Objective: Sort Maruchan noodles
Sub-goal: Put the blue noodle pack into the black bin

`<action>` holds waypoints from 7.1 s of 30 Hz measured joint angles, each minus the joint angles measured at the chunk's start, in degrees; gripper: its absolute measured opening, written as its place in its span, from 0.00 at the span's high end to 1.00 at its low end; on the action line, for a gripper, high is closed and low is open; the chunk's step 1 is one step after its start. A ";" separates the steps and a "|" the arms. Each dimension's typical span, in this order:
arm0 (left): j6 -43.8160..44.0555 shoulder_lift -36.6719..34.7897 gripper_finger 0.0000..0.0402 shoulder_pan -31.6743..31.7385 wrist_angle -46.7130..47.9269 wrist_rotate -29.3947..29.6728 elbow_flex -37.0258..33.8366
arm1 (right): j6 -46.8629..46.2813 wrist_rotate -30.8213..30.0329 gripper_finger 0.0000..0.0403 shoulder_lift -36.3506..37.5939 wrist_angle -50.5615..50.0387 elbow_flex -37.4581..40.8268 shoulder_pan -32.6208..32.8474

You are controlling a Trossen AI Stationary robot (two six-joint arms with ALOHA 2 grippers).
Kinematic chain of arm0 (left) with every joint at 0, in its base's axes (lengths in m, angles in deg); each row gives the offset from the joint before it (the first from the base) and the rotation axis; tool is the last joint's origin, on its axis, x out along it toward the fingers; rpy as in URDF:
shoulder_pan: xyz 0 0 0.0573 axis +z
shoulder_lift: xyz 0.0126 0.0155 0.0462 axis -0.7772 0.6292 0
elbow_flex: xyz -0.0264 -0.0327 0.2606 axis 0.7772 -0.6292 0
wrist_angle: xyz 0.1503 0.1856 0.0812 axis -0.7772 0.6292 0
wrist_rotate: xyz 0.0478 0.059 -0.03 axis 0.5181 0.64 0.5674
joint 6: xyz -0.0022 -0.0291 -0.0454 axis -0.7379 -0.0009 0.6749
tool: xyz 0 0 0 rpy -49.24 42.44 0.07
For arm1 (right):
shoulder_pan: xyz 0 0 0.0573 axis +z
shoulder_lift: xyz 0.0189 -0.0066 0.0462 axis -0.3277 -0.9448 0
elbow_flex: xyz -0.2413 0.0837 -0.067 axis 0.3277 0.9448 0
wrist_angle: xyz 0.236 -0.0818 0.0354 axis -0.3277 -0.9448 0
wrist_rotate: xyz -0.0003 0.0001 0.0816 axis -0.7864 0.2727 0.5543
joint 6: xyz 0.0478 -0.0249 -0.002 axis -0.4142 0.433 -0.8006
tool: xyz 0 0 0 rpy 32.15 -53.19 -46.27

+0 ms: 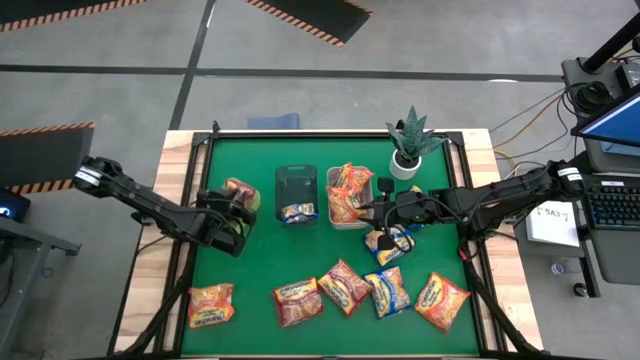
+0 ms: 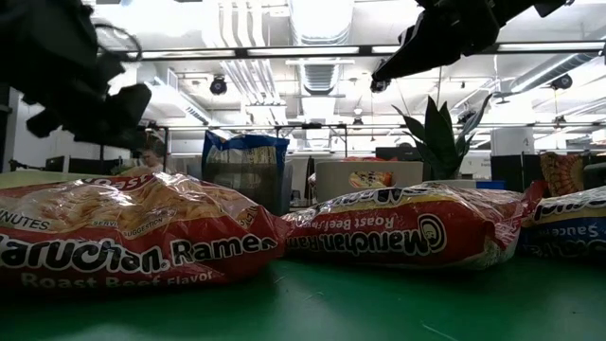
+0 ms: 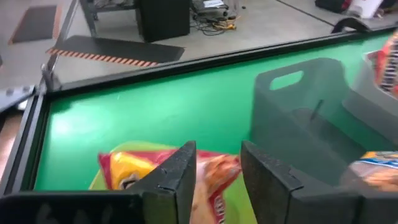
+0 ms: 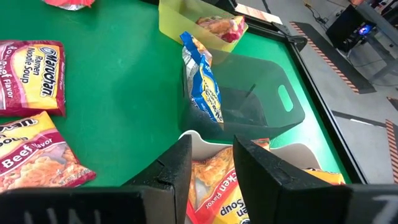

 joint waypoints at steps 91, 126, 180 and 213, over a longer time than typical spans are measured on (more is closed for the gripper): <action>-94.06 -0.43 0.81 -2.91 -28.11 -19.45 24.18 | -76.71 5.74 0.30 -35.63 -53.92 -27.80 12.12; -99.88 2.16 0.81 -2.84 -35.34 -19.01 24.20 | -67.60 7.67 0.91 -33.56 -55.19 -29.35 10.50; -111.90 -27.26 0.81 0.66 -55.04 -20.04 2.43 | 5.43 46.51 0.93 -51.02 -36.69 -63.62 -24.76; -111.88 -25.42 0.81 0.66 -54.91 -20.17 2.43 | 8.94 46.50 0.57 -61.77 -50.74 -78.09 -25.24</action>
